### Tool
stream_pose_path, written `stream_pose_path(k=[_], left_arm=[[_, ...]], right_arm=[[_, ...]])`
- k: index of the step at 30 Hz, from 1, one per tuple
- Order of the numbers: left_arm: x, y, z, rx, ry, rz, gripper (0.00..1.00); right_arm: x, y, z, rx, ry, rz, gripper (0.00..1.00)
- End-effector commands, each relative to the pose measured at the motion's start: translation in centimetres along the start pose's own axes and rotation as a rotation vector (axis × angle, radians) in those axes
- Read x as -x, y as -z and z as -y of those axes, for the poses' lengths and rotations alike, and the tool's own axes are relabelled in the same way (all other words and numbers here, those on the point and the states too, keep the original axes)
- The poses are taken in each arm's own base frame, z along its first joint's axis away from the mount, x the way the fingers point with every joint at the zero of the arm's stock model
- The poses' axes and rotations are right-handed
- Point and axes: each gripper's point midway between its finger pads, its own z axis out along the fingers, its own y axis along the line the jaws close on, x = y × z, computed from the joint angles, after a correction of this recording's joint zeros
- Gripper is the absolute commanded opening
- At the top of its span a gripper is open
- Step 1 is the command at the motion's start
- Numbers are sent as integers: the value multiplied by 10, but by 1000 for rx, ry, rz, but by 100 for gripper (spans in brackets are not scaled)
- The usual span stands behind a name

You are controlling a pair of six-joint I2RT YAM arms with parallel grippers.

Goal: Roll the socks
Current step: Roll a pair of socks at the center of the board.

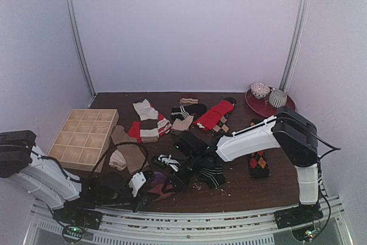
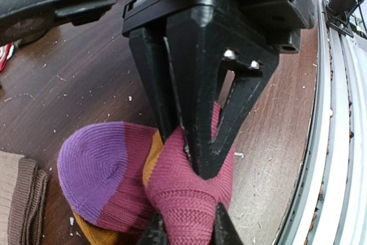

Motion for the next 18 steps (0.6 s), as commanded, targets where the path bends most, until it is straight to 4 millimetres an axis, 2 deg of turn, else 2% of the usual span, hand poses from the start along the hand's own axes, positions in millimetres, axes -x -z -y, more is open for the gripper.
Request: stream_pose_path(k=[1,2,5,9,13,16,18], left_arm=[[-13,-2,-6,32,38,-43,5],[-18,-3,-8,41,52,-63,0],[-32,-2,-10,53,116,-111,0],[-61,2,-13,67,242,-195,0],[-83,6,-13,60,337,-261,0],[-92,5,-11,49,381,-290,0],[-97,5,-10,42,401,-307,0]], right_arm=[[-144,-10,45,-185,-282,-421,9],[-142,-10,45,-183,-271,-416,10],[-122,-8,39,-162,-190,-354,18],[-69,7,30,-178,23,-144,28],[-17,41,12,-256,307,146,37],[-1,63,-9,-311,546,317,43],[-2,69,-24,-319,688,397,49]])
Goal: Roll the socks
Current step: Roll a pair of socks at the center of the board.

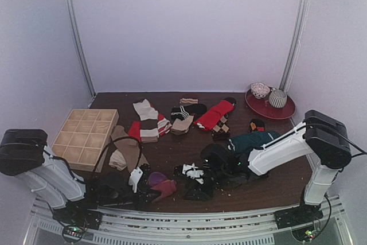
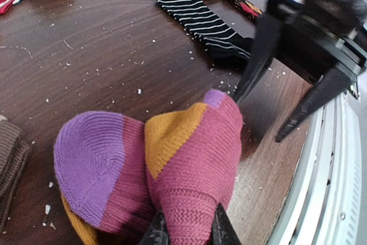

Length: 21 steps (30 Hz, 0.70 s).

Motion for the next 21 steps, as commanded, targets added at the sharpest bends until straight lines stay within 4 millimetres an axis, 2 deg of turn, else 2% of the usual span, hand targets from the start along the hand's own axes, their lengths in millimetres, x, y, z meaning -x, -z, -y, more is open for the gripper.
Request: stream_pose_path(k=[1,4,8,13,18,21], left_arm=[[-85,12,-36,109,83,-308,0],[-94,11,-36,100,99,-341,0],[-97,10,-35,81,121,-337,0],[-97,10,-33,69,125,-333,0],[-95,10,-32,66,111,-330,0],[-96,10,-33,66,109,-334,0]], right_arm=[[56,23,-10,-126,381,311,51],[63,18,-21,-83,460,328,53],[65,-1,-24,-28,494,307,54],[66,-7,-13,-85,494,345,54],[46,-27,-5,-76,463,259,54],[57,-17,5,-143,438,325,55]])
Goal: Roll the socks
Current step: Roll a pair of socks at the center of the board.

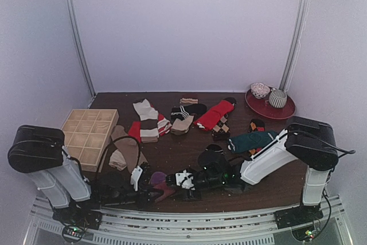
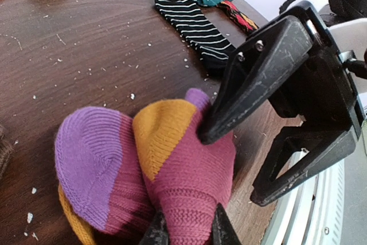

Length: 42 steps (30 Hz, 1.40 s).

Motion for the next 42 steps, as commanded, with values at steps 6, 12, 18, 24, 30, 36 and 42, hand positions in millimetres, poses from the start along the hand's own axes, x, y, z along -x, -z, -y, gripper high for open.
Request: stream_pose_path(k=[6,12,18,24,30,36,42], left_arm=[[-94,27,-48,157,11,-364,0],[-93,28,-48,158,10,-359,0],[-91,27,-48,159,5,-357,0],[-91,27,-47,156,-5,-356,0],[-90,25,-48,158,-11,-355,0],[-80,23,-43,141,-42,-322,18],[-45,27,-32,142,-125,-240,98]], right_arm=[[22,19,37,-160,-24,81,59],[8,2,28,-36,-80,43,62],[-9,-13,4,119,-156,-6,64],[-28,-20,-3,150,-181,-68,63],[-24,-21,-9,185,-217,-78,36],[-48,-27,-14,214,-383,-242,16],[-87,-14,-30,226,-603,-508,15]])
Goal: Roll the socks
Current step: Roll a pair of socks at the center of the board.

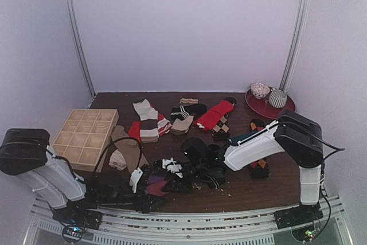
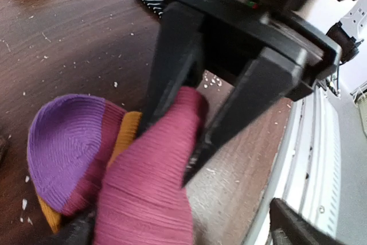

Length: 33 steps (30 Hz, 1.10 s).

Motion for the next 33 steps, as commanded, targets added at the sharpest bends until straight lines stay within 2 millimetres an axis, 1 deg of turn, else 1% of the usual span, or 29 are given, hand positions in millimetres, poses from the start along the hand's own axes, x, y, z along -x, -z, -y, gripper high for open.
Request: stream_pose_path(k=[1,4,6,8,11,14,17,19,20,21,25,29,32,33], left_arm=[[-41,21,-33,150,-78,-191,98],[-18,33,-28,148,-104,-100,98],[-1,42,-21,126,-122,-21,98],[8,50,-19,121,-146,34,98],[22,55,-17,130,-180,94,94],[35,54,-11,122,-229,140,92],[40,45,-9,134,-293,130,92],[40,37,-10,147,-331,112,93],[37,33,-12,157,-346,94,94],[40,30,-10,155,-359,101,94],[39,21,-11,164,-393,89,94],[37,16,-13,173,-407,78,88],[32,13,-16,176,-406,63,80],[30,12,-17,177,-403,56,75]], right_arm=[[-100,-2,-15,17,-331,-400,15],[-120,2,-10,-8,-458,-495,15],[-126,2,-9,-2,-533,-520,15],[-132,2,-8,-3,-578,-552,15],[-141,2,-11,3,-618,-601,15],[-151,1,-11,5,-660,-641,15],[-158,0,-10,-1,-679,-670,15],[-158,-1,-9,-4,-684,-674,15],[-158,-1,-9,-6,-685,-677,15],[-159,-1,-9,-6,-686,-679,15],[-161,0,-10,-6,-696,-687,15],[-165,1,-11,-4,-701,-702,15],[-168,2,-12,-4,-704,-708,15],[-168,2,-12,-2,-705,-711,15]])
